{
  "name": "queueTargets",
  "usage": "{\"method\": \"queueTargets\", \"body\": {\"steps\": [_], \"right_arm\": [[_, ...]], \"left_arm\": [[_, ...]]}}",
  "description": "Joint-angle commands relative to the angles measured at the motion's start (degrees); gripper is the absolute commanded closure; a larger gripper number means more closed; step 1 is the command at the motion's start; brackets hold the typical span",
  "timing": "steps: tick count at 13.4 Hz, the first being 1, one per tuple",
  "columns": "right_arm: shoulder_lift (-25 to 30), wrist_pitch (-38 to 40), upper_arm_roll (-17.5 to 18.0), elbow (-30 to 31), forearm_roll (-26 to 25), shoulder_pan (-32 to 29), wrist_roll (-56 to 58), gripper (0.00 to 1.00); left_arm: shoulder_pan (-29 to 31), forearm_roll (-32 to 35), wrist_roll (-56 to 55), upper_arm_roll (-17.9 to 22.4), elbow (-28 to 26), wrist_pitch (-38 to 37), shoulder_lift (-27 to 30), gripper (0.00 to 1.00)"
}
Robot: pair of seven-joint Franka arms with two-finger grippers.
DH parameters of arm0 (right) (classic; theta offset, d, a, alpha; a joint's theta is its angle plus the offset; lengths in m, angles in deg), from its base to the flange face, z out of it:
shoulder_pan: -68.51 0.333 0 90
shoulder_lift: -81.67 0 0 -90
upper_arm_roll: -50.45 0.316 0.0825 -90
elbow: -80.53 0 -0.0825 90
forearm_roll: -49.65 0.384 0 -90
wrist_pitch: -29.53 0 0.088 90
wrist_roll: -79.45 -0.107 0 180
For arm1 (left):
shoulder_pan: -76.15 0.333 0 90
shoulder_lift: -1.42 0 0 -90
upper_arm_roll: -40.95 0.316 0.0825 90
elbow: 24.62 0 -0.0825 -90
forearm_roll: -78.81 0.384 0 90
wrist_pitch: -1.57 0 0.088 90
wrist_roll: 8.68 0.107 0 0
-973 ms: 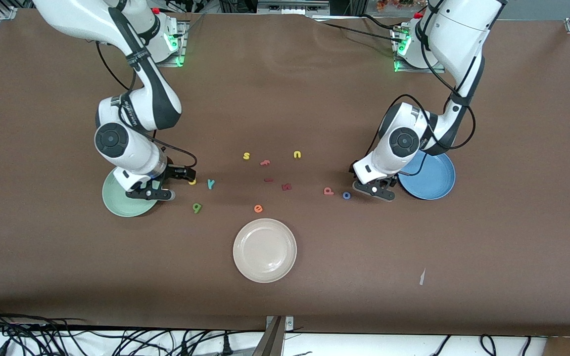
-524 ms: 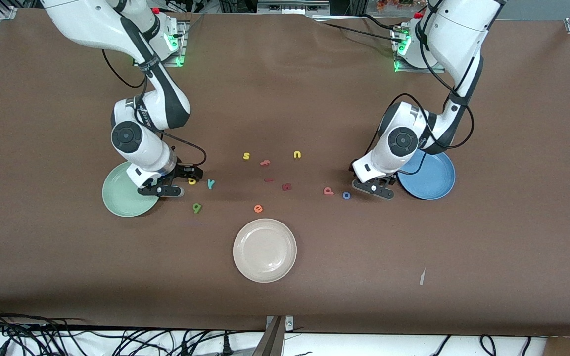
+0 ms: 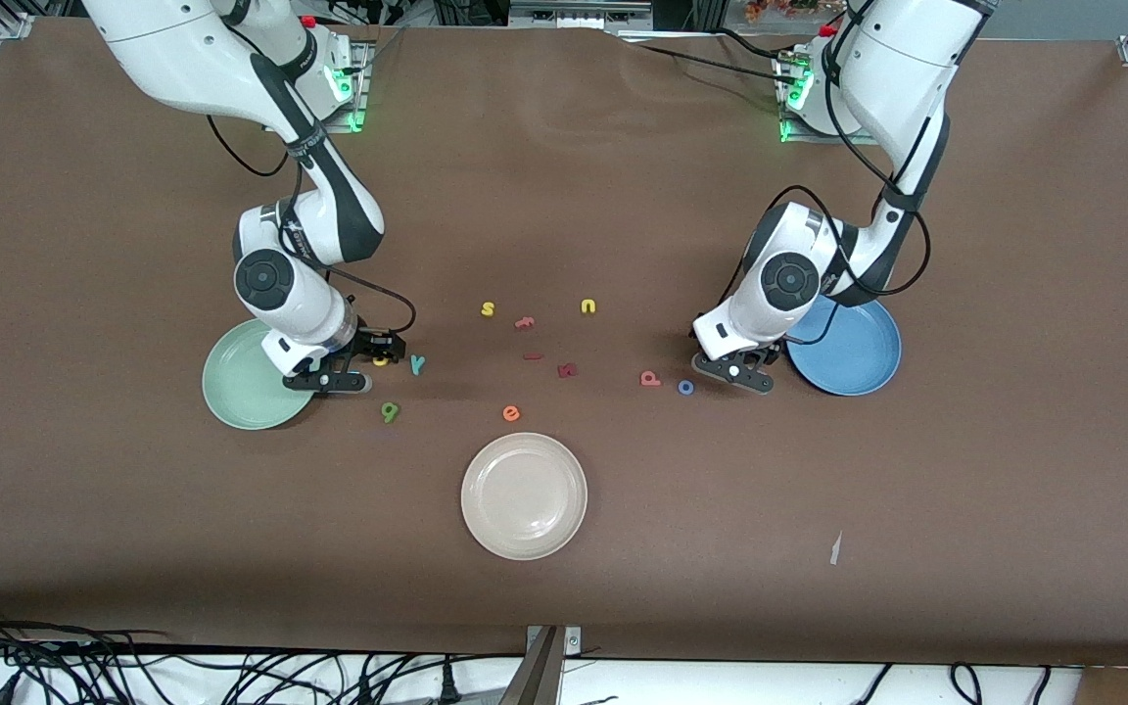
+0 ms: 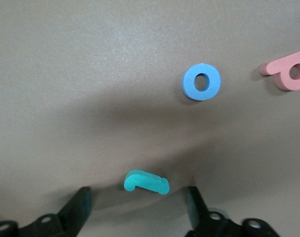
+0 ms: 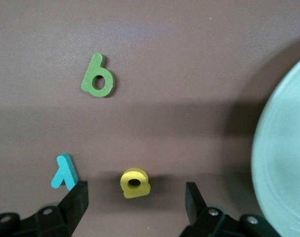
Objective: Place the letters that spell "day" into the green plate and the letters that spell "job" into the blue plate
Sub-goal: 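Grasp the yellow a with the right gripper while the left gripper grasps the l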
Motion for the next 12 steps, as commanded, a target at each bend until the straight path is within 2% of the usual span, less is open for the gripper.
{"method": "queueTargets", "body": {"steps": [1,6,9,12], "right_arm": [[-0.87,-2.25,0.23,1.15,-0.33,0.12,-0.54,0.16],[-1.40,-2.52,0.23,1.33,-0.25,0.12,-0.54,0.30],[-1.40,-2.52,0.23,1.24,-0.16,0.20,-0.54,0.44],[-1.40,-2.35,0.23,0.98,-0.07,0.12,-0.63,0.57]], "left_arm": [[-0.72,1.01,-0.39,0.35,0.28,0.22,-0.49,0.35],[-0.72,0.93,-0.39,0.35,0.45,0.22,-0.49,0.36],[-0.72,0.84,-0.39,0.35,0.98,0.22,-0.49,0.45],[-0.72,0.84,-0.39,0.35,1.42,0.22,-0.49,0.47]]}}
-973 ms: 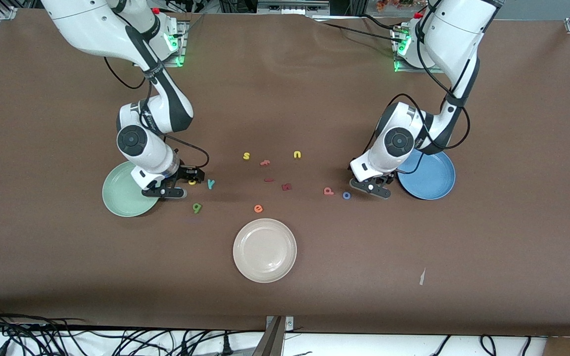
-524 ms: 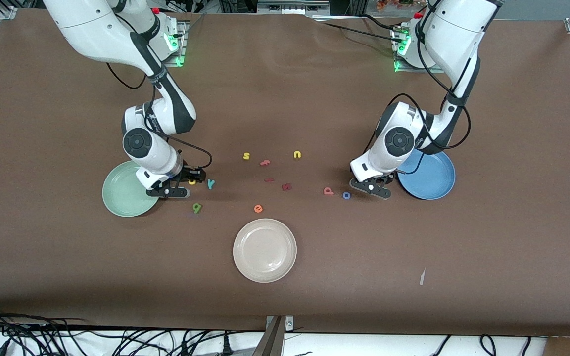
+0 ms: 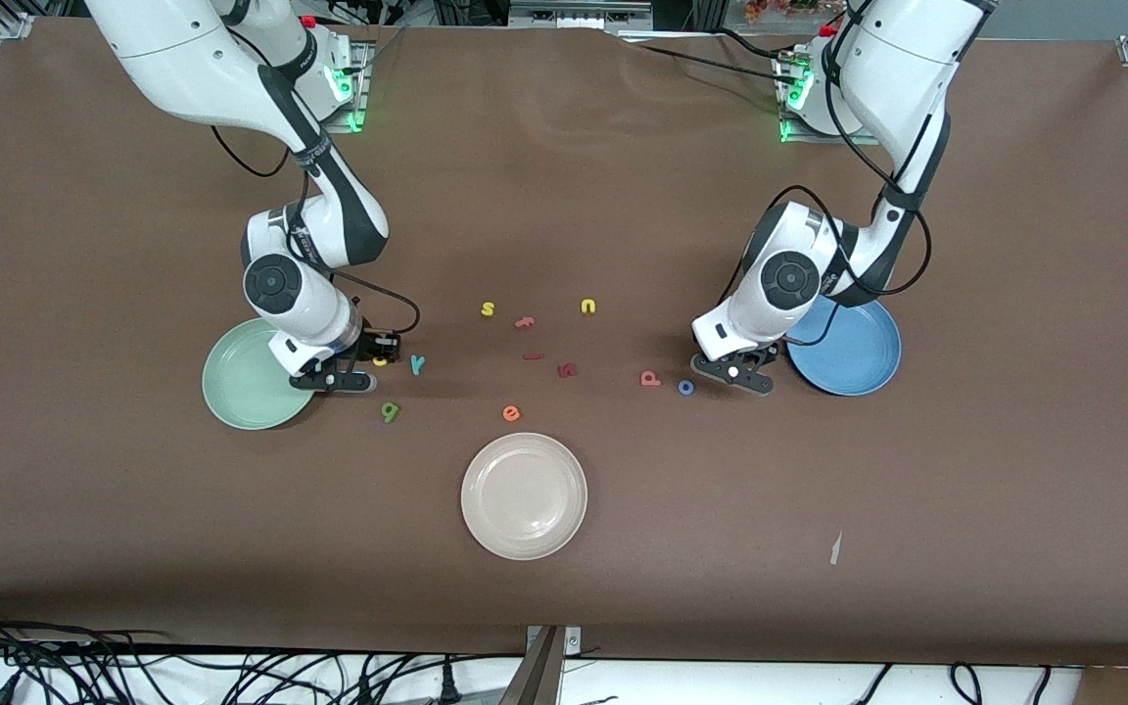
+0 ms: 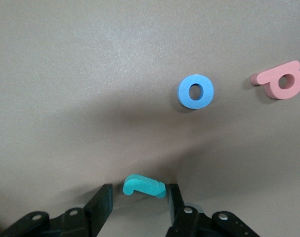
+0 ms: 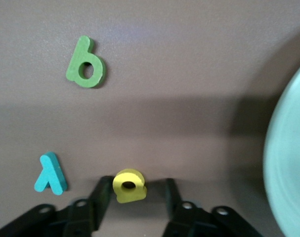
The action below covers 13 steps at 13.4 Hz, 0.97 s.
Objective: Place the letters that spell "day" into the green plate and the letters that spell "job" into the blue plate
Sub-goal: 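Grasp the yellow a with the right gripper while the left gripper grasps the l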
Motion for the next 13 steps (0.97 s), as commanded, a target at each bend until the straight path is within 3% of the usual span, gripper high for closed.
{"method": "queueTargets", "body": {"steps": [1,9,13], "right_arm": [[-0.01,-1.02,0.33,0.32,-0.07,0.06,-0.61,0.62],[0.52,-0.15,0.33,-1.25,0.02,0.41,-2.55,0.73],[2.63,13.71,-0.99,-8.01,-0.41,-0.03,-1.76,0.76]], "left_arm": [[-0.58,0.75,-0.39,0.42,0.97,0.24,-0.67,0.47],[-0.58,0.75,-0.39,0.42,1.50,0.24,-0.84,0.52],[-0.58,0.93,-0.39,0.42,1.50,0.24,-0.75,0.57]]}}
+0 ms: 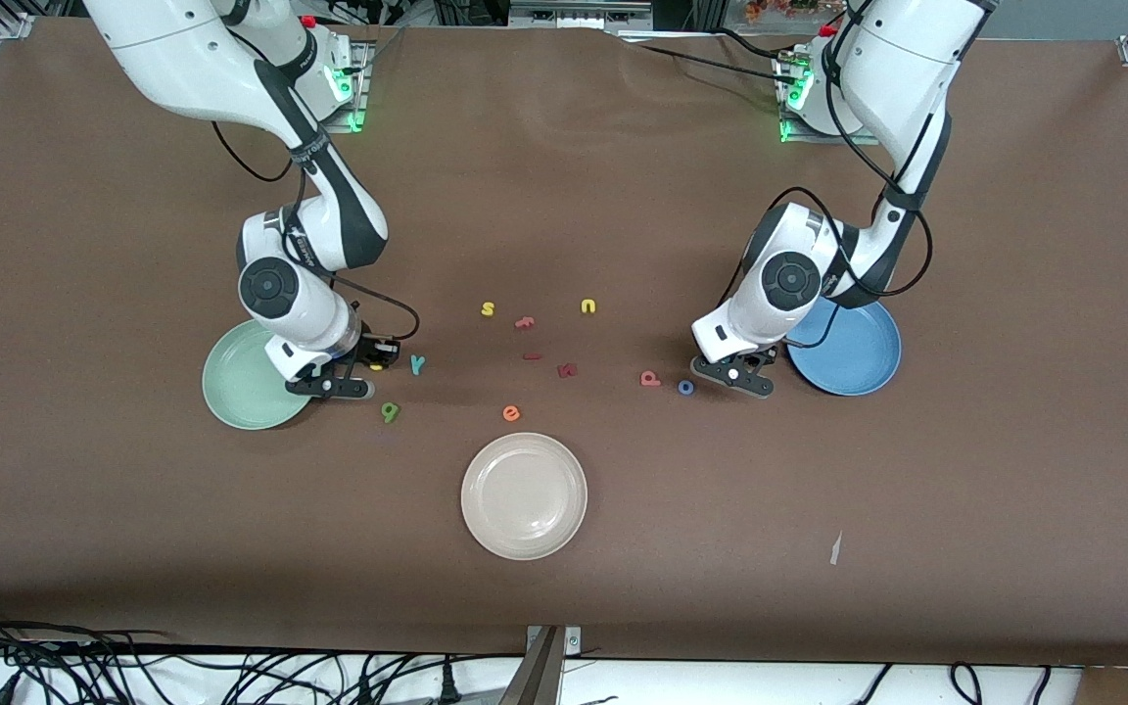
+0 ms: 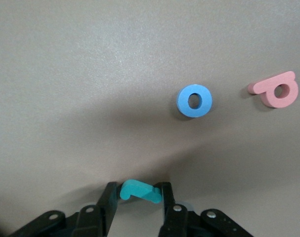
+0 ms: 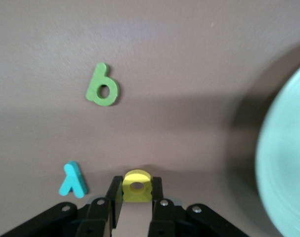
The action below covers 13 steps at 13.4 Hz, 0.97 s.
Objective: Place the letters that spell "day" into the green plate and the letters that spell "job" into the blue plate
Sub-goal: 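Grasp the yellow a with the right gripper while the left gripper grasps the l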
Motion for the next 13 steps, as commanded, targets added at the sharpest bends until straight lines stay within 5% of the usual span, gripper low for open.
{"method": "queueTargets", "body": {"steps": [1,8,13], "right_arm": [[2.48,8.37,-2.04,-3.27,-0.50,-0.22,2.20,0.76],[3.98,9.62,-9.87,-2.13,-0.42,-0.31,21.27,0.74],[1.79,7.42,-10.58,-1.69,-0.24,-1.44,22.88,0.65]], "left_arm": [[-0.56,0.93,-0.39,0.34,0.82,0.19,-0.68,0.59],[0.14,1.19,0.13,0.34,0.30,-0.42,1.95,0.80],[7.42,1.28,2.93,-0.19,-4.00,-6.82,12.22,0.80]]}}
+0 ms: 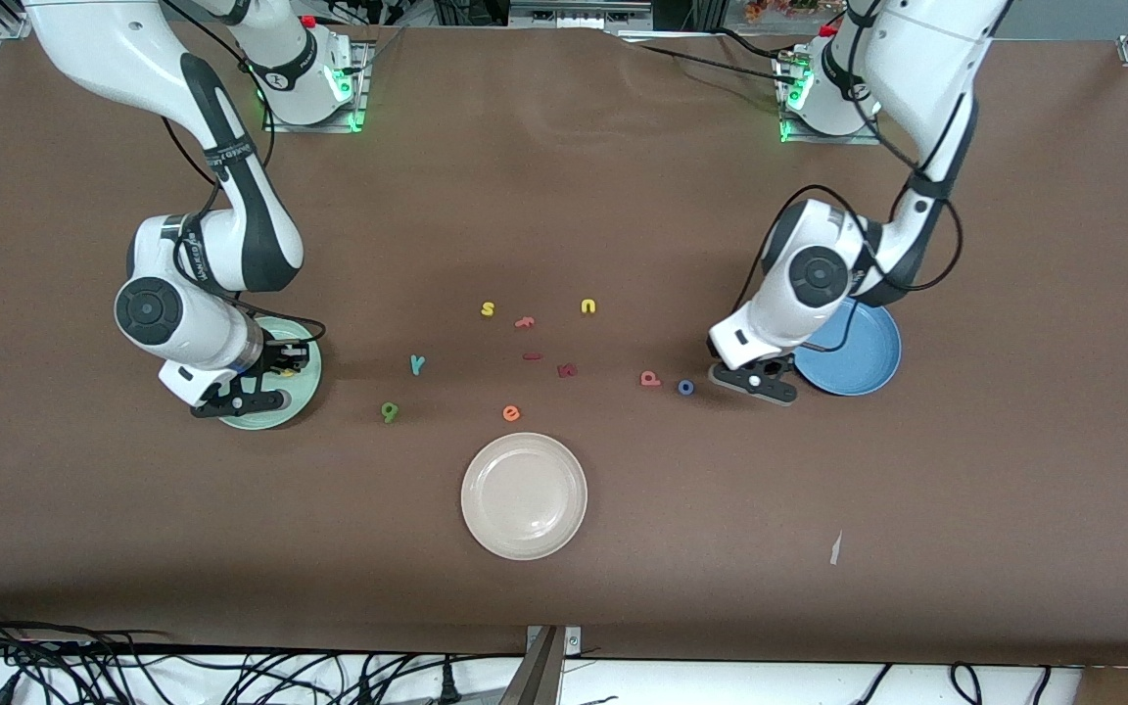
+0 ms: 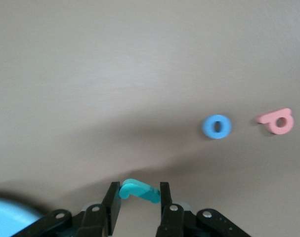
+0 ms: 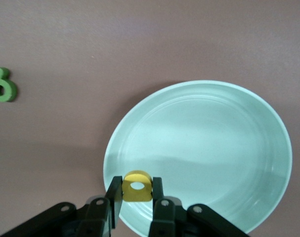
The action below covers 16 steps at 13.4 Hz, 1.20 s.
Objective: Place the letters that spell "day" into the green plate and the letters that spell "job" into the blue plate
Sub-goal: 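Drop the a on the green plate while the left gripper drops the l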
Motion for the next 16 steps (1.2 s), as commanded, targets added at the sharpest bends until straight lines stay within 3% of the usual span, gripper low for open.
{"method": "queueTargets", "body": {"steps": [1,2,3,6,10,13,16], "right_arm": [[-0.83,-1.25,0.10,0.66,-0.16,-0.87,1.12,0.61],[-0.83,-1.17,0.10,0.49,-0.07,-0.96,1.04,0.35],[-0.74,-0.82,0.10,0.05,0.02,-0.96,0.34,0.00],[0.13,-0.20,1.41,-0.39,0.19,-0.70,-5.34,0.00],[0.31,-0.55,7.21,-0.83,0.10,-0.26,-19.32,0.00],[-0.21,-2.21,9.41,-0.92,0.10,0.96,-26.45,0.00],[-1.52,-4.94,9.42,-0.92,0.10,3.69,-33.48,0.00]], "left_arm": [[6.04,1.19,4.67,-1.22,-6.24,-3.65,8.45,0.80],[8.33,1.19,7.56,-1.40,-8.09,-3.66,10.13,0.79],[10.35,1.19,10.20,-1.40,-10.02,-3.66,11.71,0.77],[12.74,1.19,12.51,-1.40,-14.86,-3.57,15.50,0.52],[12.92,0.84,12.51,-2.01,-14.96,-3.13,15.24,0.37],[12.14,-0.12,11.46,-5.08,-13.13,0.80,12.09,0.37],[7.40,-9.15,11.37,-5.62,-6.98,4.16,4.45,0.36]]}}
